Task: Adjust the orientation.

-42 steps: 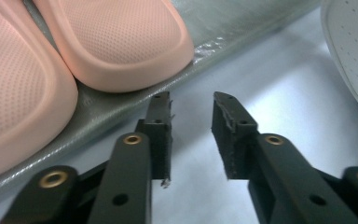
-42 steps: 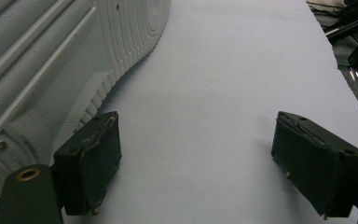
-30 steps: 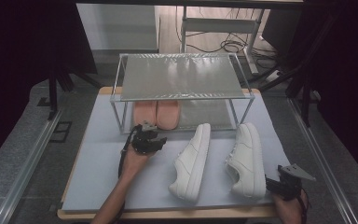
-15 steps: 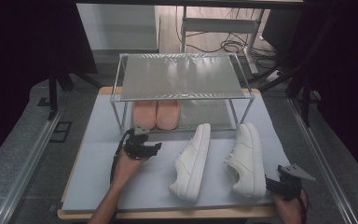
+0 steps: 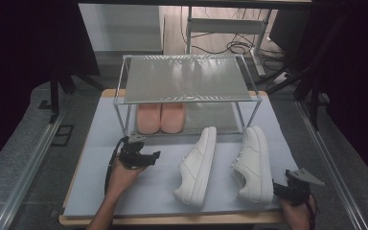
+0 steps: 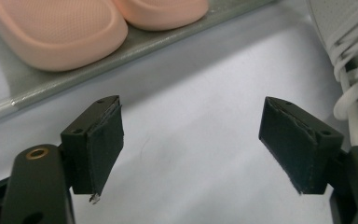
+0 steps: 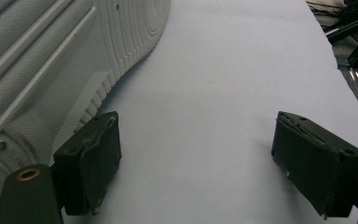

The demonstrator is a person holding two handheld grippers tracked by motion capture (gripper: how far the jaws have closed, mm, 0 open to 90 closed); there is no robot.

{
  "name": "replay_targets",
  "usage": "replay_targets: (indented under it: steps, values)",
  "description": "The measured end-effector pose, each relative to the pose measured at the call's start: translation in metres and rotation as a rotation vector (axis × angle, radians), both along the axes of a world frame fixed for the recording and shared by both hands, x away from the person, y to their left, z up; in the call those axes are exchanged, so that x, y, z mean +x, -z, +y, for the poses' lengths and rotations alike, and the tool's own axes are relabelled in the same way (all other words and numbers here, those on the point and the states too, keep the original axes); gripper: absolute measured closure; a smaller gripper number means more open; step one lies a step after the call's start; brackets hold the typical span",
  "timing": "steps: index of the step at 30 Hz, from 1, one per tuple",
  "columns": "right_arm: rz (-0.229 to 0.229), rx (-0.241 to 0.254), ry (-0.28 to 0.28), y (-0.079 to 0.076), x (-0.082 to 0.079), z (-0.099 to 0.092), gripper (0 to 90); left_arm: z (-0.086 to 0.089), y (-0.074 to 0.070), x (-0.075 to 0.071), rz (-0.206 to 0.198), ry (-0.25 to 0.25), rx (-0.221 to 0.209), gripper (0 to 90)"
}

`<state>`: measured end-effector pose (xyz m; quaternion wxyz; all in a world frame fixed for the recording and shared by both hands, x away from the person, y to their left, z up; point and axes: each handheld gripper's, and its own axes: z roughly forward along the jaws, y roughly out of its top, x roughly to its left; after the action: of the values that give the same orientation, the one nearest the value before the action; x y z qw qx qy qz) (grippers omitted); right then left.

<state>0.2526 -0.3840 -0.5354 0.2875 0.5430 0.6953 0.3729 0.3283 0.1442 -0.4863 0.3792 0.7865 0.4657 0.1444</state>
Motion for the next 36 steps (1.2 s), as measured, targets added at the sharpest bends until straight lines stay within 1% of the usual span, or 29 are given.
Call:
replay_targets:
  steps: [5,11,13,15,18,27,36]
  values:
    - [0.002,0.000,-0.001,0.000,0.000,0.000,15.3,0.006,-0.001,-0.009,0.000,0.002,0.005,18.2]
    - [0.001,0.000,0.000,0.000,0.000,0.000,15.3,0.013,-0.004,-0.020,-0.017,0.006,0.006,14.7]
    - [0.001,0.000,0.000,0.000,0.000,0.000,15.2,0.015,-0.005,-0.024,-0.022,0.007,0.002,13.9]
    - [0.001,0.000,0.000,0.000,0.000,0.000,15.2,0.017,-0.006,-0.027,-0.026,0.009,0.008,13.7]
    - [0.001,-0.001,-0.001,0.000,0.000,0.000,15.3,0.020,-0.006,-0.032,-0.030,0.008,0.000,13.6]
    - [0.000,0.001,0.001,0.000,0.000,0.000,15.2,0.028,-0.001,-0.045,-0.032,0.012,0.042,13.3]
    - [0.002,0.001,0.002,0.000,0.000,0.000,15.2,0.036,0.012,-0.053,-0.025,-0.014,0.067,12.4]
